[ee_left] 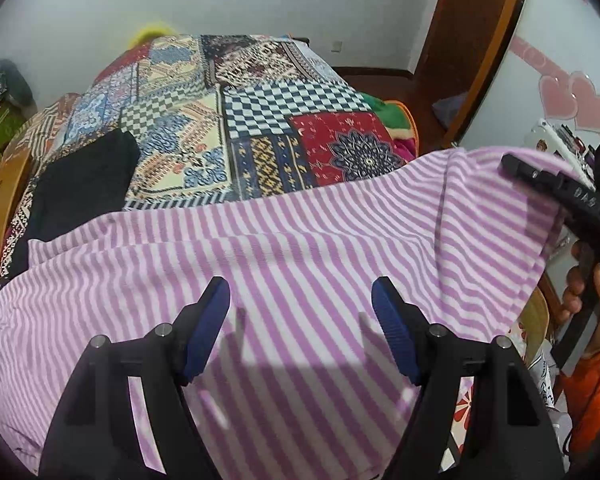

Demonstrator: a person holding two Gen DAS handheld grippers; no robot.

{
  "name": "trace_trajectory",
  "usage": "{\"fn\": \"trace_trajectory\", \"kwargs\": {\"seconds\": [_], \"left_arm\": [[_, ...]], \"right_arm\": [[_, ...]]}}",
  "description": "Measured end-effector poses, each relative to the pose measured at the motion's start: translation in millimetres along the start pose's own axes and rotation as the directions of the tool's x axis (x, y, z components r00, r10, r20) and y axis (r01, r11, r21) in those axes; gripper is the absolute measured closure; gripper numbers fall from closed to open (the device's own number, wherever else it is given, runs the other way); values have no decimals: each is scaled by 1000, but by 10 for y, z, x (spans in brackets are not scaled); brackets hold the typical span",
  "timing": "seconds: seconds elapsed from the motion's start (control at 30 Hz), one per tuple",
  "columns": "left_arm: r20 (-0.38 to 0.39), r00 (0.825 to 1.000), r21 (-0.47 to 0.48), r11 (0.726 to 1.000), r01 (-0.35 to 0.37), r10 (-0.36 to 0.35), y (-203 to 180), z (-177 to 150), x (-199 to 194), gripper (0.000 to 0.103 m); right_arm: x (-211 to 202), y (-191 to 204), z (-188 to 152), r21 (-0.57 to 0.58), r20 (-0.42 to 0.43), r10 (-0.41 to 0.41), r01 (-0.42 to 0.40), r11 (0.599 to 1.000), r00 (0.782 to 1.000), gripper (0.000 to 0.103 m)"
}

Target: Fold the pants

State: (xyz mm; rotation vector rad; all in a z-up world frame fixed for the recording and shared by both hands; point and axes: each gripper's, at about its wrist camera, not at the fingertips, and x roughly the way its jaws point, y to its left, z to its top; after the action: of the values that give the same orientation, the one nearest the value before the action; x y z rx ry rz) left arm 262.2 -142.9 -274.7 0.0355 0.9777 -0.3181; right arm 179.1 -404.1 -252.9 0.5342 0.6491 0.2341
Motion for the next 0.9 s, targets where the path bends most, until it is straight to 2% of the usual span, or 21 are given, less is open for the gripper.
{"fn": "trace_trajectory", "kwargs": {"seconds": [0.23,0.33,0.43,0.57,0.63,0.7,0.73,0.77,0.8,0.83,0.87,0.9], "left_arm": [[68,998,-46,999,-9,12,319,-50,-328,30],[97,995,-71,997,-23,30,503,-102,-489,30],[127,990,-111,993,-48,63,763,-204,-682,30],[137,986,-168,983,-75,99,1100,-402,-857,30],[126,985,-194,977,-93,119,1260,-517,-903,30],[110,985,-213,971,-108,134,1375,-622,-926,30],[103,985,-221,969,-113,139,1422,-669,-933,30],[99,985,-227,967,-117,142,1453,-711,-942,30],[94,985,-232,965,-120,145,1480,-752,-951,30],[91,985,-235,964,-124,149,1502,-789,-958,30],[89,984,-237,963,-127,151,1502,-812,-957,30],[88,984,-239,962,-128,153,1505,-826,-958,30]], "right_arm": [[-28,867,166,-185,7,135,-131,974,991,95],[40,1291,108,-273,-34,191,-193,943,981,95],[208,1654,-89,-337,-117,225,-252,907,967,95],[545,1949,-557,-388,-275,212,-310,868,938,95],[799,2040,-890,-409,-380,169,-329,851,909,95],[1016,2041,-1208,-401,-490,123,-349,847,863,94],[1073,2027,-1307,-408,-520,96,-345,845,849,90],[1101,2034,-1378,-428,-531,69,-337,839,844,87],[1074,2049,-1408,-458,-513,58,-330,825,856,87],[1027,2051,-1390,-463,-510,61,-333,821,858,84],[1007,2050,-1344,-448,-523,77,-350,822,849,77],[991,2045,-1312,-433,-531,86,-357,828,843,76]]}}
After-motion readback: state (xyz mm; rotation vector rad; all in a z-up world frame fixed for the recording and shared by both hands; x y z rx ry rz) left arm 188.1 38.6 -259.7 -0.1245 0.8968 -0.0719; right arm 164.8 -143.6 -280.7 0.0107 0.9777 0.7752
